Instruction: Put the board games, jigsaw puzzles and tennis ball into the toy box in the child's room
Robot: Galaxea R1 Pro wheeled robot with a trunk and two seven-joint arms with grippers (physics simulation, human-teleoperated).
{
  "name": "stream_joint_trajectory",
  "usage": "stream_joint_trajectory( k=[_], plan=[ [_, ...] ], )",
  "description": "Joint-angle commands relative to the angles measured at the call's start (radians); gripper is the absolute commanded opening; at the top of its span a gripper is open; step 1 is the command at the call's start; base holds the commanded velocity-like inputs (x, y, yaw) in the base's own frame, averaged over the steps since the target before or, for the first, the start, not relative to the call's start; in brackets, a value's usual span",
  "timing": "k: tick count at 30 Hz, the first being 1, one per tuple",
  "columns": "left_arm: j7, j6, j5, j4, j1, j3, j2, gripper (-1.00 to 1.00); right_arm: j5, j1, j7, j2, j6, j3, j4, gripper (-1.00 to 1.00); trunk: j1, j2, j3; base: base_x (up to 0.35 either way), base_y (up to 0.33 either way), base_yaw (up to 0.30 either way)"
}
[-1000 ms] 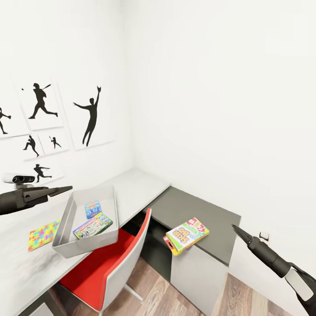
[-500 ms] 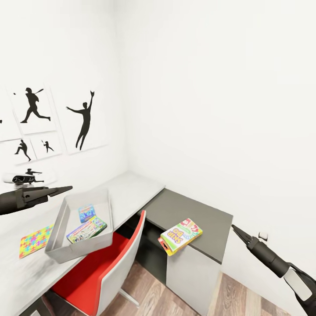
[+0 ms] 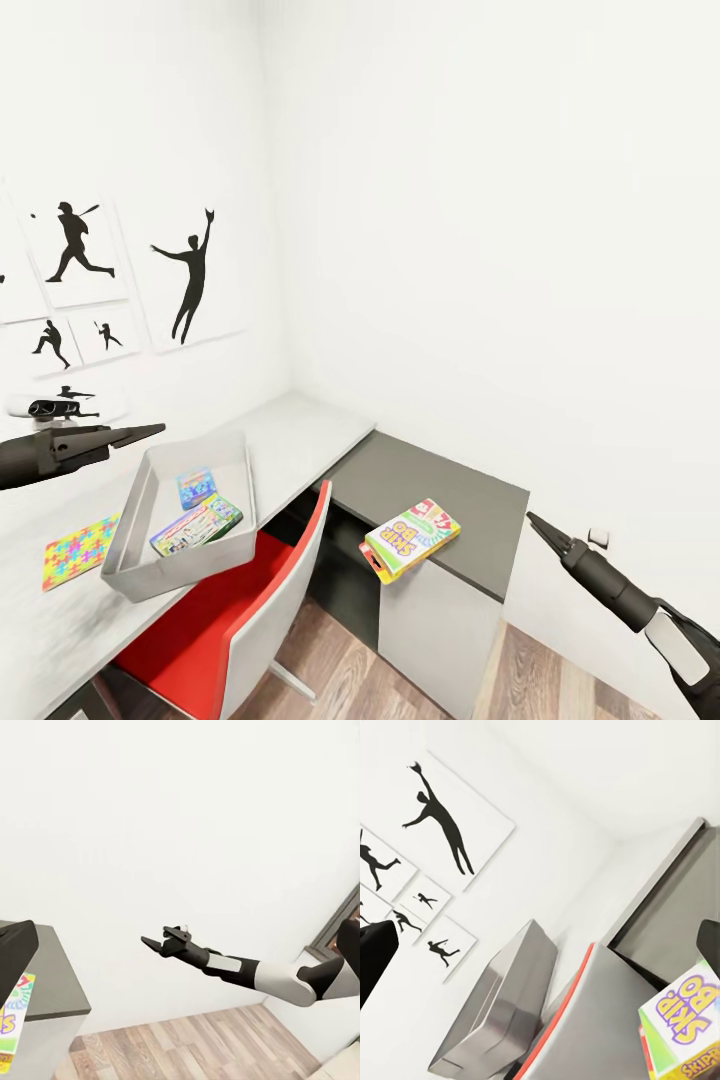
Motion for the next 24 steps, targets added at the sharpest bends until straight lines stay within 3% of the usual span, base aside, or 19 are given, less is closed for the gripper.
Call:
stream_joint_trajectory(
  k=[1, 24],
  plan=[
    [-0.004, 0.011, -0.001, 0.0, 0.0, 0.0, 0.0, 1.0, -0.006, 0.0, -0.002, 0.0, 0.01, 0.0, 0.0, 1.0, 0.0, -0.001, 0.0, 0.0, 0.0, 0.0],
    [-0.004, 0.011, -0.001, 0.0, 0.0, -0.001, 0.0, 1.0, -0.006, 0.0, -0.017, 0.001, 0.01, -0.003, 0.0, 1.0, 0.0, -0.001, 0.001, -0.006, 0.0, -0.007]
  ],
)
